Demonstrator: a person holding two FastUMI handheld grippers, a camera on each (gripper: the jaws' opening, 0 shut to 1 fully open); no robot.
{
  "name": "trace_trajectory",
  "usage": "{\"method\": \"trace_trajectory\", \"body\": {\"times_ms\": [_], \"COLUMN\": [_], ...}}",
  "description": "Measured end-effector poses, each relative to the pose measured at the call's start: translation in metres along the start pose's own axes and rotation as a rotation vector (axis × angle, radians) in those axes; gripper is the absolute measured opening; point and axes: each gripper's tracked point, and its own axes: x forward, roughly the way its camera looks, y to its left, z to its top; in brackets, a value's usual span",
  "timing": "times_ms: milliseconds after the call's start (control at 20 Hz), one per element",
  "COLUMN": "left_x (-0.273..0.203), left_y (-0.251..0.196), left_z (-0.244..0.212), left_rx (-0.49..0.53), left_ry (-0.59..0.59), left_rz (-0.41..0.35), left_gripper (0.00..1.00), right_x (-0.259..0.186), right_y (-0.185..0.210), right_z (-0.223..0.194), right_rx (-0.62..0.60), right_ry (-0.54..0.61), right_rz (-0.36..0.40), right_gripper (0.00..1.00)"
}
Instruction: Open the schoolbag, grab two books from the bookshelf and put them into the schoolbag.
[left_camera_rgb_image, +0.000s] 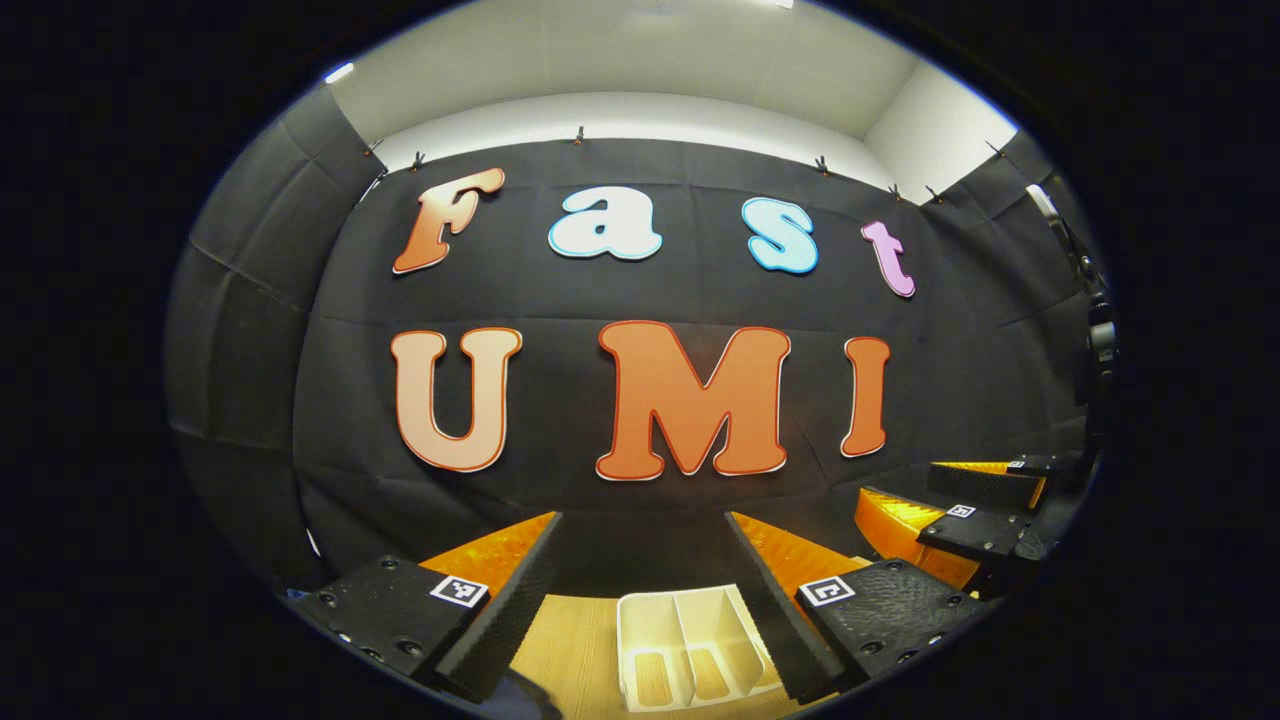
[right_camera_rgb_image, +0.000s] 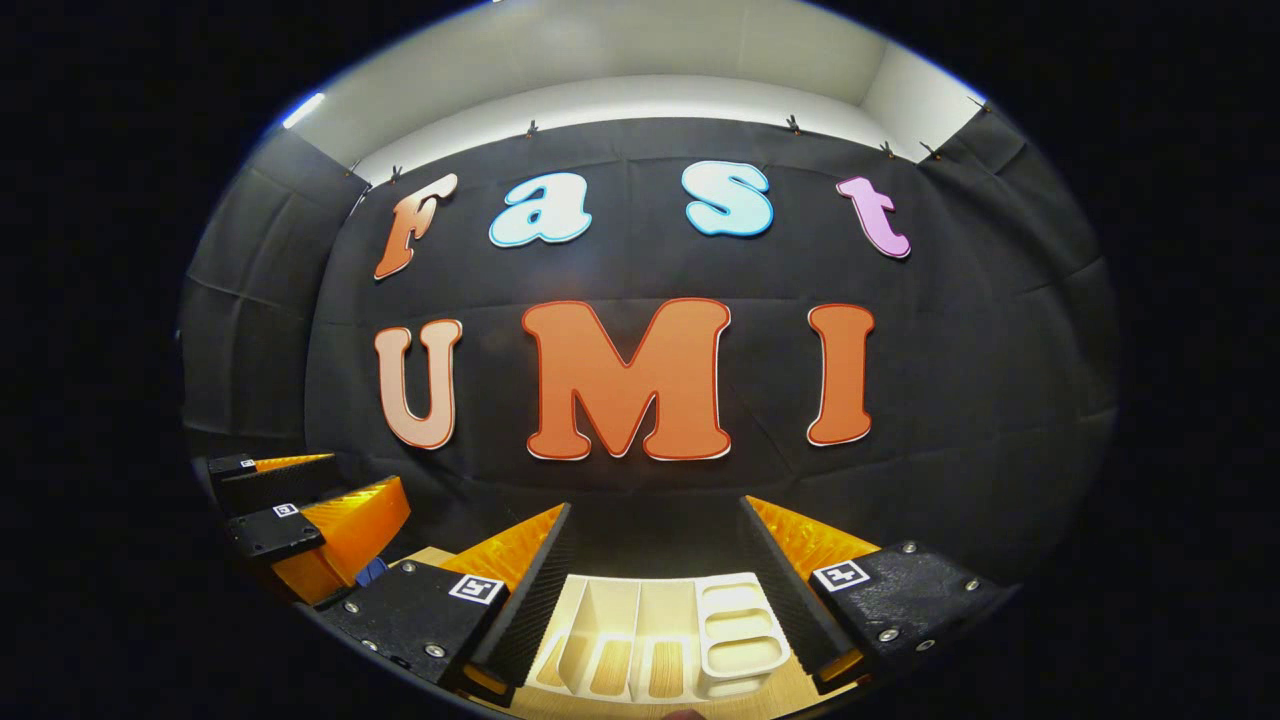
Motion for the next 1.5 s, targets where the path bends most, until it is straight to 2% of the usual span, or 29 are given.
{"method": "trace_trajectory", "body": {"times_ms": [550, 700, 900, 1500], "left_x": [0.004, 0.007, 0.008, 0.008], "left_y": [0.007, 0.009, 0.015, 0.013], "left_z": [-0.008, -0.010, -0.013, -0.021], "left_rx": [0.002, -0.006, 0.001, -0.010], "left_ry": [0.027, 0.026, 0.035, 0.042], "left_rz": [-0.018, -0.017, -0.004, -0.015], "left_gripper": [0.96, 0.99, 0.97, 0.99], "right_x": [-0.001, -0.001, -0.001, -0.003], "right_y": [0.004, 0.003, 0.002, 0.005], "right_z": [-0.007, -0.007, -0.007, -0.016], "right_rx": [-0.021, -0.028, -0.032, -0.051], "right_ry": [0.012, 0.010, 0.007, 0.022], "right_rz": [-0.019, -0.021, -0.025, -0.028], "right_gripper": [0.96, 0.96, 0.96, 0.96]}}
